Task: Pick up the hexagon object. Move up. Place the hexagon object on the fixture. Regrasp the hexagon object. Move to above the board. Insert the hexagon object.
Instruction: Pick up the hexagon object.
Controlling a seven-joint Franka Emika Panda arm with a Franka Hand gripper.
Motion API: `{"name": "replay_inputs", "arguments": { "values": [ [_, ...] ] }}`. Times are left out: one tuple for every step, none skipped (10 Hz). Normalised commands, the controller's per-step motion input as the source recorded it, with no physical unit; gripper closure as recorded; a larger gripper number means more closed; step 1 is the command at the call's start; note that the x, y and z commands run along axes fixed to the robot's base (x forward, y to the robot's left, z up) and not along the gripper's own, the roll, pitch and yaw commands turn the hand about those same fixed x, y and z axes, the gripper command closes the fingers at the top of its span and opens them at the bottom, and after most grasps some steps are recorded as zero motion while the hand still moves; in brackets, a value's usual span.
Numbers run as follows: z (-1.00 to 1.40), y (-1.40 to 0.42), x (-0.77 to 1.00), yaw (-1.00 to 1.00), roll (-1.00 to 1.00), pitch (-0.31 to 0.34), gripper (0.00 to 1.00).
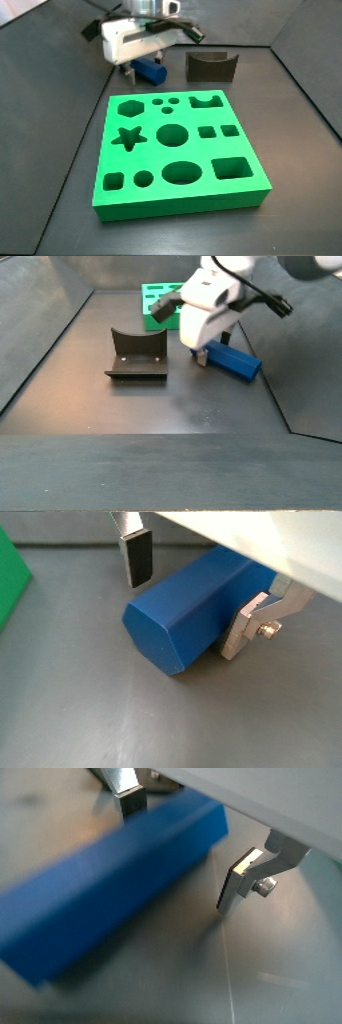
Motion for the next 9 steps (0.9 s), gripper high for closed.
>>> {"name": "replay_inputs", "arguments": {
  "values": [
    [0.00, 0.00, 0.00, 0.00, 0.00, -0.011, 0.00],
    [0.00, 0.00, -0.13, 0.00, 0.05, 0.000, 0.00],
    [0.00, 0.00, 0.00, 0.00, 0.00, 0.000, 0.00],
    [0.00, 0.00, 0.00, 0.00, 0.00, 0.000, 1.00],
    [0.00, 0.00, 0.00, 0.00, 0.00, 0.000, 1.00],
    [0.00, 0.00, 0.00, 0.00, 0.00, 0.000, 1.00],
    [0.00, 0.00, 0.00, 0.00, 0.00, 0.000, 1.00],
    [0.00, 0.00, 0.00, 0.00, 0.00, 0.000, 1.00],
    [0.00, 0.00, 0.00, 0.00, 0.00, 0.000, 1.00]
  ]
}}
